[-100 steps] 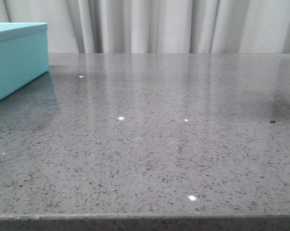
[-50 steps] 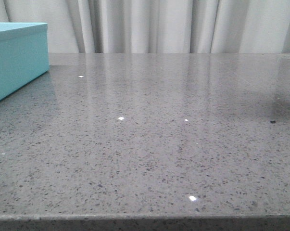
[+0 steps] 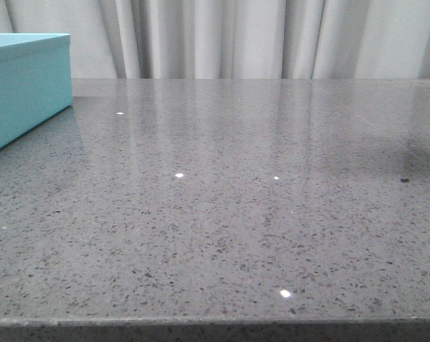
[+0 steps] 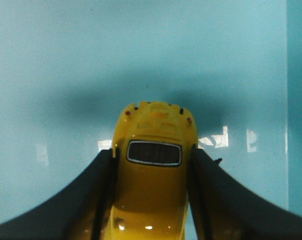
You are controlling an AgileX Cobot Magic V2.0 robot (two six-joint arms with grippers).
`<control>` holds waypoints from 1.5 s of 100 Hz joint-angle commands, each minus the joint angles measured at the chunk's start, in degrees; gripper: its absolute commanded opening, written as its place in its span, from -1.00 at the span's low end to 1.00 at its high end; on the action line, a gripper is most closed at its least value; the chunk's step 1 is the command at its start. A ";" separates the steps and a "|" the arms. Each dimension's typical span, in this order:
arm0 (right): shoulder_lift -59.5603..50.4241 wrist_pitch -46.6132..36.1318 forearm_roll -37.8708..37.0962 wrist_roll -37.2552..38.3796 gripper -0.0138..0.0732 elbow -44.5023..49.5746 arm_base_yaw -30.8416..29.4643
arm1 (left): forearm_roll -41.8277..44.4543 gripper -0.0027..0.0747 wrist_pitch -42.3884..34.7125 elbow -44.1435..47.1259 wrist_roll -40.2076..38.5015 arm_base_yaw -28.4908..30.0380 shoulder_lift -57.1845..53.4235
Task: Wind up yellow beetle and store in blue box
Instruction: 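Lift the beetle with the left gripper and carry it over the box, then lower the beetle into the box and open the left gripper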
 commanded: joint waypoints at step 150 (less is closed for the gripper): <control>-25.06 -22.97 -9.72 -0.44 -0.84 20.87 0.00 | -9.91 -0.98 -16.59 14.52 4.86 0.03 -38.28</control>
